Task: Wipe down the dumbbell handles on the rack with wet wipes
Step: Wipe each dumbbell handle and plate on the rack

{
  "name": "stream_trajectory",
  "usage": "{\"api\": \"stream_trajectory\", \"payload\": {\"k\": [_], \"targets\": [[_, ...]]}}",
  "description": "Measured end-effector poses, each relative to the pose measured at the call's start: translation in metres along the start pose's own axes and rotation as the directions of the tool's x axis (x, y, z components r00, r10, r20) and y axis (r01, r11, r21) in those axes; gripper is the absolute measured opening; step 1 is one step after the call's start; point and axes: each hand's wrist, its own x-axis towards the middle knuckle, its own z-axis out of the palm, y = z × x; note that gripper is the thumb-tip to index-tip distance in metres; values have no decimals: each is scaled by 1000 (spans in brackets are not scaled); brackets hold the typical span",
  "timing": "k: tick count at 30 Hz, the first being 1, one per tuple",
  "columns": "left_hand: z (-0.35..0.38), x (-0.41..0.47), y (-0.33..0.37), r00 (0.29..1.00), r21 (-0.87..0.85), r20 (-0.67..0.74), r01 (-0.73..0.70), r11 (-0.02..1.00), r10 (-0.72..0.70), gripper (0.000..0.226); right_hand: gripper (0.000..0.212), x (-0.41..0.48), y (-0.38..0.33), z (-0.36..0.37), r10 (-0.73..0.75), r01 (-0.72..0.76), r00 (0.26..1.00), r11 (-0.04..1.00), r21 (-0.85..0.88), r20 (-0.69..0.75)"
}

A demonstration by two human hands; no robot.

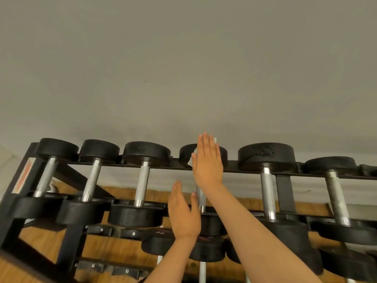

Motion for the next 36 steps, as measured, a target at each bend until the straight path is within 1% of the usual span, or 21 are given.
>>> {"api": "stream_trajectory", "payload": {"k": [2, 5, 8, 10, 12, 13, 15, 17, 19, 22, 25, 27, 29, 36], "targets": [[-2, -2, 3, 1000, -12, -13, 0, 1000, 0, 65, 58, -12, 12, 3, -5, 5, 1000, 997, 71, -12], [-2, -3, 6, 999, -47, -33, 13, 999, -15, 79, 53, -5, 24, 2, -39, 31, 998, 983, 180, 40], [-1, -3, 2, 999, -68, -31, 35, 997, -37, 81, 55, -1, 32, 2, -48, 37, 998, 964, 262, 36], [-1, -3, 2, 998, -86, -23, 51, 995, -53, 81, 54, -12, 40, 7, -21, 9, 999, 932, 363, 29], [-2, -3, 3, 997, -103, -7, 71, 992, -72, 81, 57, -22, 54, 14, 24, -55, 997, 868, 494, 69], [-1, -3, 3, 997, -105, 1, 79, 991, -79, 81, 61, -21, 61, 15, 33, -95, 993, 817, 569, 118], [-1, -2, 3, 996, -104, 13, 94, 990, -93, 78, 72, -14, 73, 13, 29, -207, 967, 673, 710, 254], [-1, -1, 4, 994, -106, 15, 108, 989, -107, 69, 82, -10, 79, 10, 12, -274, 946, 564, 779, 324], [-1, 0, 5, 993, -107, 14, 115, 988, -114, 62, 87, -9, 80, 11, 21, -307, 939, 498, 811, 342], [0, 0, 4, 993, -91, 14, 117, 989, -116, 61, 87, -8, 81, 17, 64, -371, 924, 387, 844, 377], [1, 0, 3, 993, -72, 5, 117, 991, -117, 59, 88, -6, 86, 24, 100, -466, 885, 246, 850, 456], [1, 1, 4, 993, -62, 1, 117, 991, -117, 56, 89, -6, 87, 28, 121, -524, 852, 180, 833, 510], [1, 0, 4, 993, -58, 0, 120, 991, -120, 54, 88, -7, 89, 31, 139, -544, 839, 156, 825, 527], [2, 1, 4, 991, -23, -5, 130, 991, -131, 50, 84, -7, 83, 28, 180, -545, 834, 127, 829, 521]]}}
